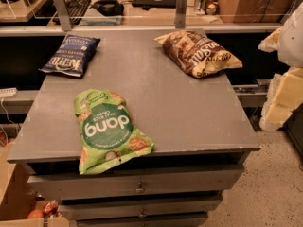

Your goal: Move brown chip bag near green rice chip bag

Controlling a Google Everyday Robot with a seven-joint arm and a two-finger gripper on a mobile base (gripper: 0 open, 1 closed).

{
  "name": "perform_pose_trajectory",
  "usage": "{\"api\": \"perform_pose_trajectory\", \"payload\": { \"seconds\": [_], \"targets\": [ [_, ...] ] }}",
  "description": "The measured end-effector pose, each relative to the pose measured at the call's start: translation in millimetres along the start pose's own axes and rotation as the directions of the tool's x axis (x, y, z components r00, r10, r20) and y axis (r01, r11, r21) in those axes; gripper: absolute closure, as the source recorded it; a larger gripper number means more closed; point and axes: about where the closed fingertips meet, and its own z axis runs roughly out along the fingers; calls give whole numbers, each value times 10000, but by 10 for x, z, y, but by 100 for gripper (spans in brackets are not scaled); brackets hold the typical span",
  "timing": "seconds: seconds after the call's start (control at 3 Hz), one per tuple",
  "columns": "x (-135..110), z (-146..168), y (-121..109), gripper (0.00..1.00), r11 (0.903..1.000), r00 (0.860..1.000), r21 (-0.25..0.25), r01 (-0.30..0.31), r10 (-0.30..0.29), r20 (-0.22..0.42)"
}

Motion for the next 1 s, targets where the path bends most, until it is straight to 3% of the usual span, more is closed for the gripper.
{"api": "perform_pose_trajectory", "payload": {
  "seconds": [0.33,0.67,1.0],
  "targets": [
    [-7,14,-29,0,10000,10000,40,-5,4,76],
    [-54,245,-340,0,9997,9968,221,-75,57,792],
    [-78,474,-939,0,9947,9891,945,-406,265,1452]
  ]
}}
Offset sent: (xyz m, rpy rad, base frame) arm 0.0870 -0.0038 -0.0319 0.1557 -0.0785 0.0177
